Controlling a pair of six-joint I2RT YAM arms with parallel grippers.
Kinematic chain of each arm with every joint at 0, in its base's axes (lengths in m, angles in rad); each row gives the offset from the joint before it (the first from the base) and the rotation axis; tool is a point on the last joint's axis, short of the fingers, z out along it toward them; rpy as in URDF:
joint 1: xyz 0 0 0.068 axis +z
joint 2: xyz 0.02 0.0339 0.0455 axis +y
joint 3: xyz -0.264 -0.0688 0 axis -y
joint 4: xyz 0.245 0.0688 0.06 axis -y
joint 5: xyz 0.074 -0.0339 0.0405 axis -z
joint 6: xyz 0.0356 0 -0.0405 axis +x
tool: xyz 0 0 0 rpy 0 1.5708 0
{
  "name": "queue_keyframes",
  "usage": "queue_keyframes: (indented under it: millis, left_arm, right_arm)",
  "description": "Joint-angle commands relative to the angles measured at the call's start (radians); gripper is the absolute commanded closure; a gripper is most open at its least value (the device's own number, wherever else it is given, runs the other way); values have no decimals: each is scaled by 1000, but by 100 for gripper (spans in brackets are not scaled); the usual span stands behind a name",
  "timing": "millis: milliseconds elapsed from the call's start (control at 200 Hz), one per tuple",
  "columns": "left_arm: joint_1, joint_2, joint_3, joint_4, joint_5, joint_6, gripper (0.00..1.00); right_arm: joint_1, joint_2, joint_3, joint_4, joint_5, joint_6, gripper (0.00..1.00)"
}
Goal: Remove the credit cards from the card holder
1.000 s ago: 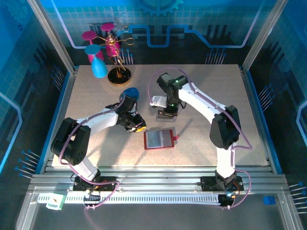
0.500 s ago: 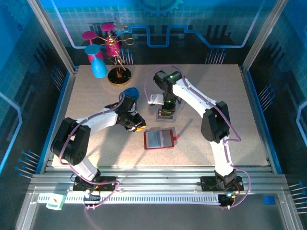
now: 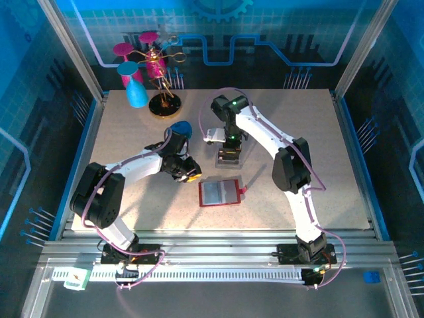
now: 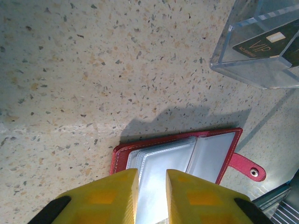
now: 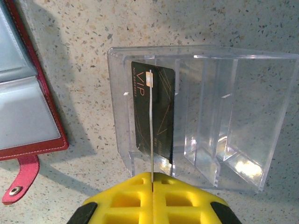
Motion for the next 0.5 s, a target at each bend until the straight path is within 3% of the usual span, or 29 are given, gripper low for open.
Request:
queue_keyframes:
  millis: [0,495]
  left_arm:
    - [11,-6,21,-10,17,-1,77]
    - [16,3,13,0,7,-16,77]
  right_arm:
    - [-12,29,32,-43,-11,-21,100]
    - [-24,52,-5,-49,-71,-17,98]
